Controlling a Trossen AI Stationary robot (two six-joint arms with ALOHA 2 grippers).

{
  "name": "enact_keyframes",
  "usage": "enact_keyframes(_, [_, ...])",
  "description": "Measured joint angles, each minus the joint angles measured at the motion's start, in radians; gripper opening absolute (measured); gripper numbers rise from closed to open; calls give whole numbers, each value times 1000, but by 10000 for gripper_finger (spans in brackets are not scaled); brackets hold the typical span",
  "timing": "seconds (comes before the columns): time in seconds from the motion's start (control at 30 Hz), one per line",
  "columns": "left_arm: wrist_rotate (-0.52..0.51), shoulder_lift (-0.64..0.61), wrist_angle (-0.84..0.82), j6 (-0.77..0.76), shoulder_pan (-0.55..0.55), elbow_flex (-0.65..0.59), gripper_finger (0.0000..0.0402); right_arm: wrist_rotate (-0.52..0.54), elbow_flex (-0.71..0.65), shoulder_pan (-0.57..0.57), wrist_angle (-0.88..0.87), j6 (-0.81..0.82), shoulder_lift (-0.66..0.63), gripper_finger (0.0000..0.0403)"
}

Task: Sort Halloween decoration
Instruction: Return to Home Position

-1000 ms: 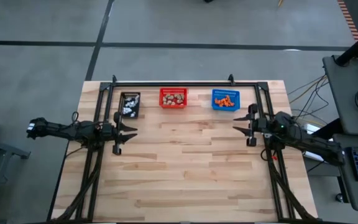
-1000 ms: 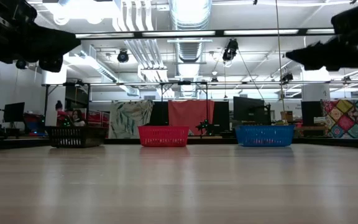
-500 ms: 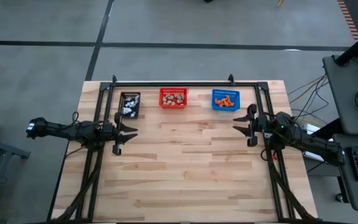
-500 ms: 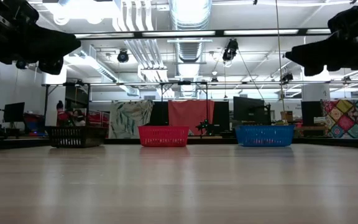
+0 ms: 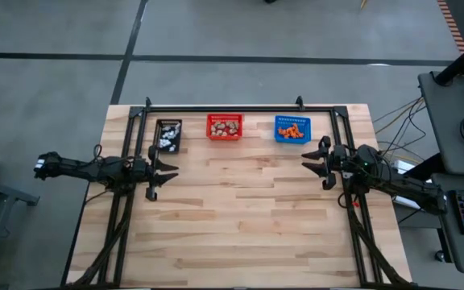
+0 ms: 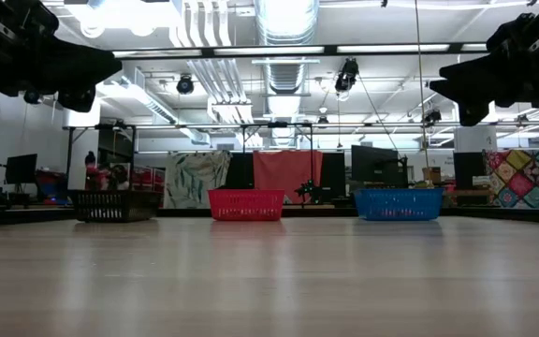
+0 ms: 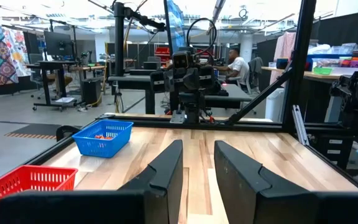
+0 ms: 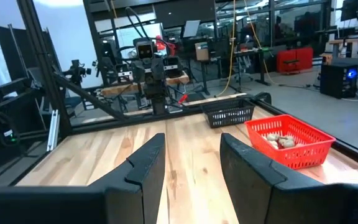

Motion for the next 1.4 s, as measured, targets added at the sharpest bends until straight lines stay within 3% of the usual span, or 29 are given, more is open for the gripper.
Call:
enact_keyframes(0.37, [2,0,0,0,0,1,75,25,-1,9,-5,59,-4,144])
enact_keyframes(0.57, [2,0,0,0,0,1,75,335,-1,148,-64,53,-14,144])
enact_keyframes(0.83, [2,0,0,0,0,1,75,627,-1,269,-27,129,-15,144])
enact_keyframes(1.13, [2,0,0,0,0,2,75,742,-2,448,-20,-12,-15,144])
enact_keyframes(1.4, [2,0,0,0,0,2,75,703,-2,444,-22,18,-15,144])
